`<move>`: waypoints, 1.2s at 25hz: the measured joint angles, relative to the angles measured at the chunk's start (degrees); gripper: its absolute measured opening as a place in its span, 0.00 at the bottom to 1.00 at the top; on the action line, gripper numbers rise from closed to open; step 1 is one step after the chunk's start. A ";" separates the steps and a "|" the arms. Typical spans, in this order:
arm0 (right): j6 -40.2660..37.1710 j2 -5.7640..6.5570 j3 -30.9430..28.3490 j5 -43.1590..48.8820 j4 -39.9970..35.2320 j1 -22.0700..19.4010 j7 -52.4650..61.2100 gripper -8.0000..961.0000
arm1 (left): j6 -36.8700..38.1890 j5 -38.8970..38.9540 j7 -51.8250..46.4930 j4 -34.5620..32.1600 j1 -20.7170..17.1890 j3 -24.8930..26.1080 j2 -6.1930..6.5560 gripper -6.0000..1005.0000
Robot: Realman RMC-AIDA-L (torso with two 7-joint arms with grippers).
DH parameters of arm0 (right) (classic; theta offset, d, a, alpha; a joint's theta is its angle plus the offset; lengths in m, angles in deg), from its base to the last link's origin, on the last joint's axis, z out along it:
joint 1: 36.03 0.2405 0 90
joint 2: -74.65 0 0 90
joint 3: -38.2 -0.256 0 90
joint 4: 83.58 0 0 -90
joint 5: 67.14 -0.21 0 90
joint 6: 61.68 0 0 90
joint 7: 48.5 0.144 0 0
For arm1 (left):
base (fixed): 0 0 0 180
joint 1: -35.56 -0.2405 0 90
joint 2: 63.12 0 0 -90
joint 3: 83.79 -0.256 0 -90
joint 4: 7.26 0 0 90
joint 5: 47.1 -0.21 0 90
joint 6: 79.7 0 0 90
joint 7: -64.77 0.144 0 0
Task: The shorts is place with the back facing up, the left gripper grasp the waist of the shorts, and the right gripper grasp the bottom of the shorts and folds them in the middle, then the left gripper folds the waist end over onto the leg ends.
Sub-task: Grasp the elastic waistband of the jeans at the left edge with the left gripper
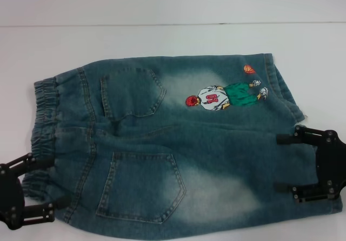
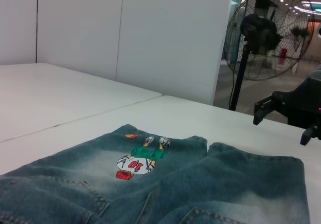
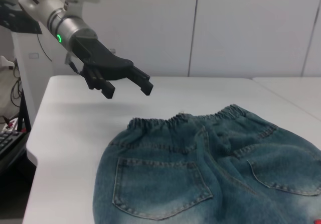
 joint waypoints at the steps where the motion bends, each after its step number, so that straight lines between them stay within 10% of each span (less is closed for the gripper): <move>1: 0.21 -0.01 0.04 0.01 0.00 0.01 0.03 0.98 | -0.02 -0.02 -0.01 0.01 0.00 -0.03 0.00 0.93; 16: 0.21 -0.07 -0.35 -0.17 -0.16 0.01 -0.03 0.98 | -1.52 -0.85 -2.20 -1.27 -0.01 0.15 -0.13 0.93; 30: 0.29 0.40 -1.32 0.02 -3.32 0.04 3.50 0.98 | -7.46 -3.60 -21.86 -25.49 -2.70 -1.19 -6.79 0.93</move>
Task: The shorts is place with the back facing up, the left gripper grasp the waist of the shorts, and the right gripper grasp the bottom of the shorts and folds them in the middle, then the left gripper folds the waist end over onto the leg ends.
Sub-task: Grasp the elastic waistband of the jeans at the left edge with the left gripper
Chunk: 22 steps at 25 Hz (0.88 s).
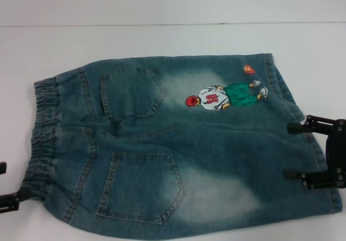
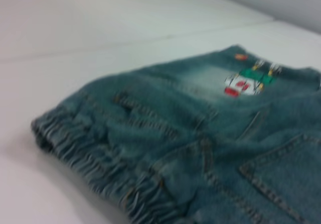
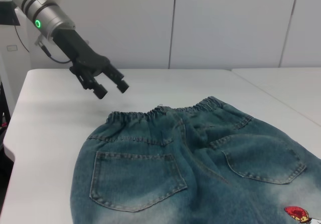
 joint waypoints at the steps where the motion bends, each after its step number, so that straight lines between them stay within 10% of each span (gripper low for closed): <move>1: 0.02 0.02 0.00 0.01 -0.08 0.08 0.17 0.98 | -0.23 -0.79 -1.25 -0.52 0.15 -0.62 -0.05 0.93; 22: 1.69 -0.11 0.08 0.04 -0.10 0.32 1.04 0.98 | -6.86 -5.78 -5.83 3.81 2.50 -6.32 0.42 0.93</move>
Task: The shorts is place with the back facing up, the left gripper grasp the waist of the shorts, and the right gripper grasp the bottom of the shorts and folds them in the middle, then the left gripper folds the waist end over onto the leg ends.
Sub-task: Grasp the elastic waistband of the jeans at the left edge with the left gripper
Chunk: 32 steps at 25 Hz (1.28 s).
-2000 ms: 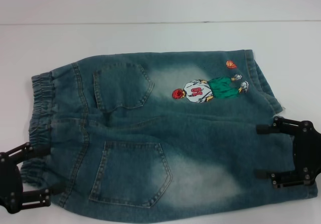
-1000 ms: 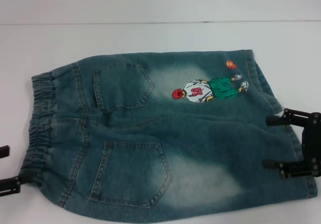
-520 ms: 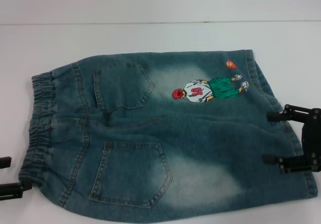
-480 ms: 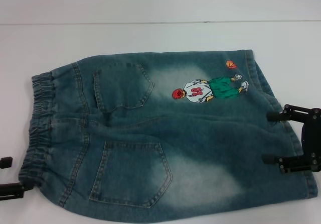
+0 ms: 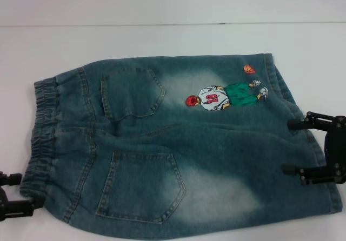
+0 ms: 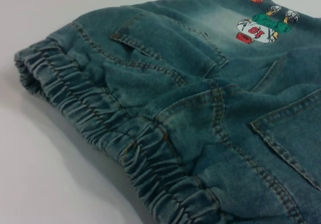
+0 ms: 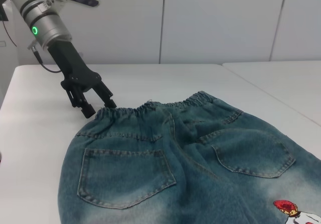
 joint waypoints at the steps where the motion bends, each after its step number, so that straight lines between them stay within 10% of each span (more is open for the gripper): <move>1: 0.00 -0.02 0.00 0.00 0.00 0.00 0.05 0.98 | -0.06 -0.01 -0.02 0.02 0.04 -0.01 -0.01 0.93; 15: 0.44 -0.24 -0.05 0.00 -0.05 -0.28 0.09 0.98 | -1.48 -1.30 -1.54 1.11 0.96 -2.14 0.24 0.80; 32: 0.25 -0.33 -1.06 -0.23 -0.05 -0.70 0.31 0.98 | -2.06 -0.31 -1.95 1.04 1.71 -0.88 0.37 0.12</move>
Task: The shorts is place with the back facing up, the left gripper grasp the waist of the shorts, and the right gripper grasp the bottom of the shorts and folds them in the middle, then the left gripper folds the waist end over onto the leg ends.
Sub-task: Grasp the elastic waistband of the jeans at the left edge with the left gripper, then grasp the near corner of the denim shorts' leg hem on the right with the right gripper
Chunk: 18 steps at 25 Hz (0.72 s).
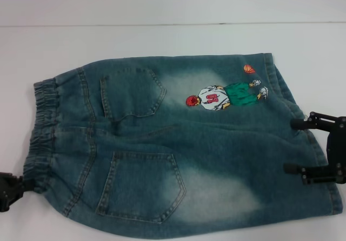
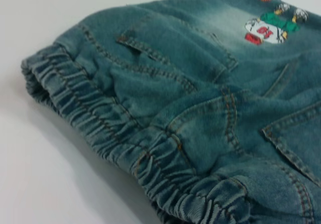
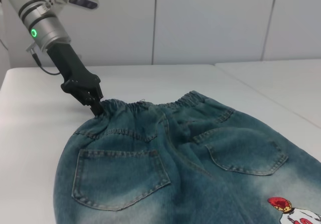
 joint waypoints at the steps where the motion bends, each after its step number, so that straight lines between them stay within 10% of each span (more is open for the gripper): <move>1: -0.11 0.01 -0.17 0.01 -0.20 0.00 0.58 0.98 | 0.00 0.17 -0.11 0.00 0.04 0.07 -0.02 0.11; 18: -10.85 0.58 5.75 30.78 -21.54 10.28 29.19 0.98 | 0.46 4.35 0.82 -0.16 0.01 0.00 -0.54 0.06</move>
